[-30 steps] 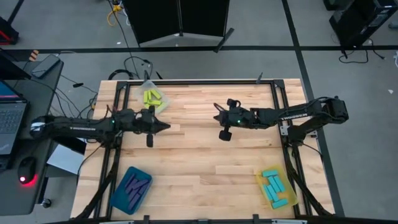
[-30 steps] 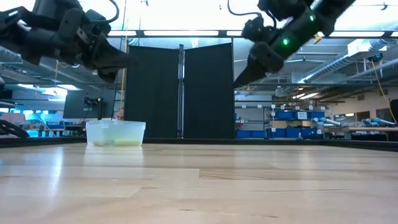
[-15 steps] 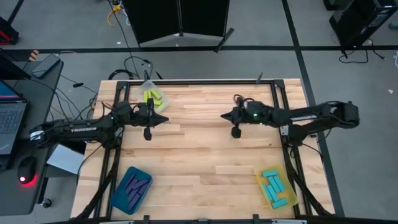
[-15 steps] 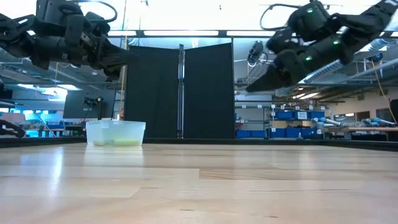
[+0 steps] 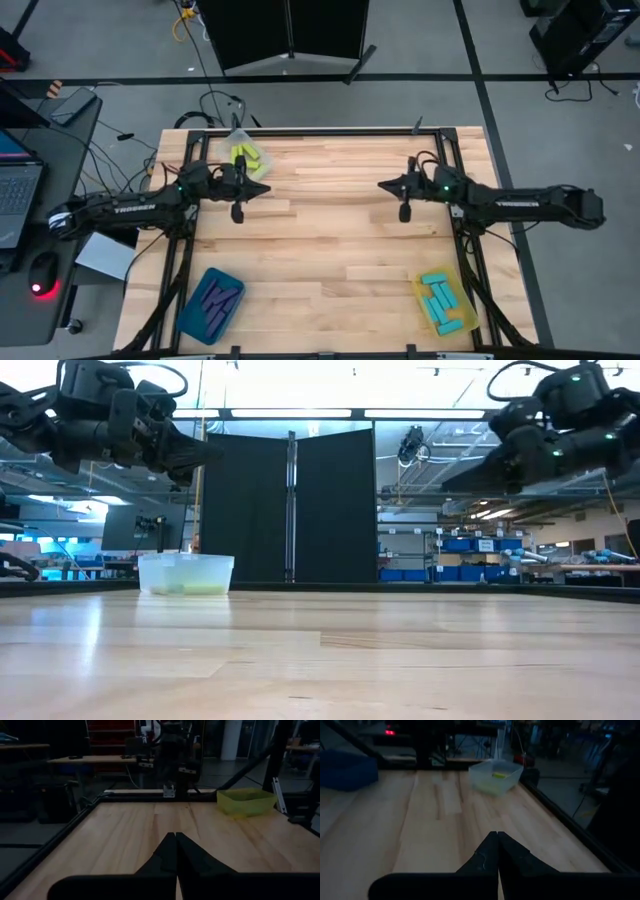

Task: Sort blocks
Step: Return to Home Position

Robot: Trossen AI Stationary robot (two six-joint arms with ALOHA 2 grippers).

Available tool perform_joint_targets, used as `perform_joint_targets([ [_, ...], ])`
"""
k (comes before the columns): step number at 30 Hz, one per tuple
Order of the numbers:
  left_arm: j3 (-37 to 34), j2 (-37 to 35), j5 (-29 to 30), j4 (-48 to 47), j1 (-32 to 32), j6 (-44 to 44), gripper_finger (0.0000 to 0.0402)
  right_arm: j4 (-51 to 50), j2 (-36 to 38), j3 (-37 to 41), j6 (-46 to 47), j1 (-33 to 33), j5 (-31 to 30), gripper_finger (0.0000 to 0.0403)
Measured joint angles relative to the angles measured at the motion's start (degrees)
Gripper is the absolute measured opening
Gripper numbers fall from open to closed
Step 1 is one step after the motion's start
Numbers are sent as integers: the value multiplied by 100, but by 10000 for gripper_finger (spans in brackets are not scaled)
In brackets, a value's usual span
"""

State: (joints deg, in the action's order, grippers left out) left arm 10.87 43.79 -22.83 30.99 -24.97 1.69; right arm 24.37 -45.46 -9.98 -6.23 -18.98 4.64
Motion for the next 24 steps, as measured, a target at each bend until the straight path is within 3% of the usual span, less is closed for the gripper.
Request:
perform_joint_targets([
  [9, -940, -419, 7, 1241, -139, -532, 3, -146, 1201, 576, 154, -2, 9, 8],
  [17, -1040, -1164, 4, 593, -254, -647, 3, -1291, 2168, 580, 158, -99, -137, 8],
  [24, -1040, -2124, 173, -538, -254, -487, 3, -2261, 3249, 572, 217, -214, -170, 8],
])
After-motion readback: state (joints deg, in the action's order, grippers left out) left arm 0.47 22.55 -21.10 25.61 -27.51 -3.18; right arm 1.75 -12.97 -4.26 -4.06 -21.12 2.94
